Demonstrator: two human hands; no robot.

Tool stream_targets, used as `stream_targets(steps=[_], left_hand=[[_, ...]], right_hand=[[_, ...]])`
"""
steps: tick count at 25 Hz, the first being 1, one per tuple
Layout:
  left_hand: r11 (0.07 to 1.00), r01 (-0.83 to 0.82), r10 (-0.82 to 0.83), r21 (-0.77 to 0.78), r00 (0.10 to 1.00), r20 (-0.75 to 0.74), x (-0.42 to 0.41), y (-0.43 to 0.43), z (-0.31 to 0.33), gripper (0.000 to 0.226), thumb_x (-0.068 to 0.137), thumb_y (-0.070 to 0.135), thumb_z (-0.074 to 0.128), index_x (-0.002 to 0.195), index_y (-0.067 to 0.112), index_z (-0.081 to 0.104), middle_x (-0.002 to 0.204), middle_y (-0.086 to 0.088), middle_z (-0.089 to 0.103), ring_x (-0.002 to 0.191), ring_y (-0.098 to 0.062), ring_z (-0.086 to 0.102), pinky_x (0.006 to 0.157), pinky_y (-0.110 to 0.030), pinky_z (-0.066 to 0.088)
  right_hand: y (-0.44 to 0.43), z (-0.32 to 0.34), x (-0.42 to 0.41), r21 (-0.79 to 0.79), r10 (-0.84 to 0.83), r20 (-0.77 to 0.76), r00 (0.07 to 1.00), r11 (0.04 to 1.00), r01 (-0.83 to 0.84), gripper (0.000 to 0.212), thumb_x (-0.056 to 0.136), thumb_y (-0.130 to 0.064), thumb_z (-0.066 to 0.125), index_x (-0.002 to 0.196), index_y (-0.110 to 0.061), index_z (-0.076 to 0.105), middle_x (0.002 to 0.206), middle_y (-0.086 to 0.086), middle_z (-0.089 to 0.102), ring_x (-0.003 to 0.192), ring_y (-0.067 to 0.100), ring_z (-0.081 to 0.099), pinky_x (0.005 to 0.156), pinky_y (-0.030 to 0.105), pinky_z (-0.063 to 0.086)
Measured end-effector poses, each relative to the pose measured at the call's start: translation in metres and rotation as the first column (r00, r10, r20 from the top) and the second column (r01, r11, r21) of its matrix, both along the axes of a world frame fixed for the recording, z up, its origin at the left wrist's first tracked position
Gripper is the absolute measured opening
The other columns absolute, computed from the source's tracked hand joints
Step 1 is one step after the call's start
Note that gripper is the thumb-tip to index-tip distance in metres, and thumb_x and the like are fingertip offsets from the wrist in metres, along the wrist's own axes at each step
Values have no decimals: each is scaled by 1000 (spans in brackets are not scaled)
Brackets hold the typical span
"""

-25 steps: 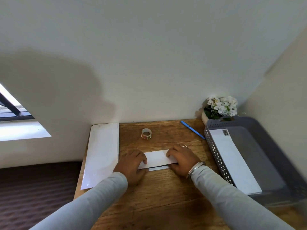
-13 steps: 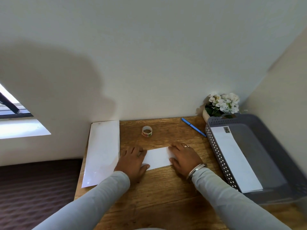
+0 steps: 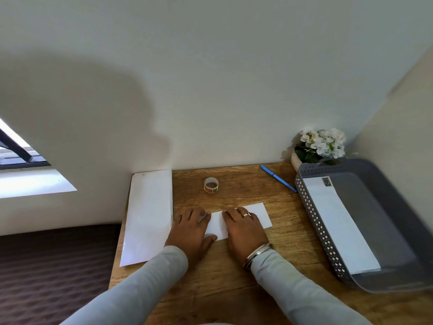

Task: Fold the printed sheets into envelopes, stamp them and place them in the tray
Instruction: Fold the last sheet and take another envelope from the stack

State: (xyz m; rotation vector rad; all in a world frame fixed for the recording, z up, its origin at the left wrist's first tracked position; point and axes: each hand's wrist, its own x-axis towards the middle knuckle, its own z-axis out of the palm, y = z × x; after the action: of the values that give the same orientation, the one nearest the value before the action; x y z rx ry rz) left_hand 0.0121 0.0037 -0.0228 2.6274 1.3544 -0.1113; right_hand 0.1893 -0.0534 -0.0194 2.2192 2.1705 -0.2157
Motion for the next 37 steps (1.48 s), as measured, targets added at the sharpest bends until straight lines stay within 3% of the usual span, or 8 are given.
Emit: stream_targets(steps=[5, 9, 15, 19, 25, 29, 33, 37], left_hand=[[1000, 6, -6, 9, 1000, 7, 1, -2, 2, 71, 96, 67, 30, 153, 26, 33, 156, 0, 33, 142, -26, 28, 118, -42, 24], [1000, -6, 6, 3, 1000, -27, 14, -5, 7, 69, 97, 65, 29, 154, 26, 29, 156, 0, 29, 143, -26, 25, 119, -43, 21], [994, 108, -108, 1, 994, -29, 62, 3, 15, 67, 95, 61, 43, 149, 23, 37, 148, -3, 36, 137, -27, 28, 117, -47, 24], [997, 66, -67, -35, 998, -20, 40, 7, 13, 70, 92, 67, 45, 151, 31, 36, 153, 3, 32, 141, -25, 25, 118, -44, 21], [998, -44, 46, -54, 999, 29, -20, 6, 7, 77, 87, 74, 46, 151, 33, 37, 156, 5, 29, 145, -23, 21, 120, -43, 19], [998, -57, 57, -42, 998, 13, -23, 4, 6, 78, 87, 74, 45, 153, 32, 33, 159, 5, 25, 146, -23, 19, 120, -43, 16], [997, -65, 65, -47, 998, 3, -21, 6, 6, 79, 86, 74, 48, 152, 33, 34, 157, 5, 27, 144, -23, 21, 119, -43, 19], [997, -63, 63, -42, 998, -1, -21, 5, 6, 79, 85, 74, 48, 151, 33, 35, 157, 5, 28, 144, -23, 22, 119, -43, 21]], right_hand=[[-7, 9, 63, 29, -164, -12, 986, 986, 164, 53, 97, -42, 46, 147, -25, 43, 151, -4, 42, 136, 24, 39, 108, 45, 40], [-12, 8, 67, -15, -180, -27, 983, 984, 179, 58, 98, -48, 42, 152, -25, 36, 155, -5, 37, 142, 23, 30, 113, 45, 32], [-18, 10, 65, -4, -192, -70, 979, 981, 192, 71, 94, -62, 40, 153, -23, 34, 157, -4, 35, 144, 23, 27, 114, 46, 26], [-19, 9, 68, -7, -185, -78, 980, 983, 185, 77, 91, -67, 40, 154, -24, 31, 159, -5, 33, 146, 23, 25, 116, 46, 25], [-17, 6, 61, -7, -197, -29, 980, 980, 197, 76, 90, -67, 37, 151, -21, 36, 155, -2, 38, 142, 25, 31, 114, 49, 29], [-7, 11, 27, -16, -172, 77, 982, 985, 173, 67, 93, -55, 39, 147, -15, 39, 150, 8, 40, 138, 32, 36, 113, 55, 28], [-2, 4, -26, -59, 17, -21, 1000, 998, -18, 60, 96, -35, 47, 151, -12, 34, 155, 12, 35, 141, 36, 33, 115, 52, 30], [-3, 3, -22, -22, 40, -31, 999, 999, -40, 59, 94, -40, 49, 148, -17, 40, 152, 6, 42, 138, 32, 39, 111, 50, 36]])
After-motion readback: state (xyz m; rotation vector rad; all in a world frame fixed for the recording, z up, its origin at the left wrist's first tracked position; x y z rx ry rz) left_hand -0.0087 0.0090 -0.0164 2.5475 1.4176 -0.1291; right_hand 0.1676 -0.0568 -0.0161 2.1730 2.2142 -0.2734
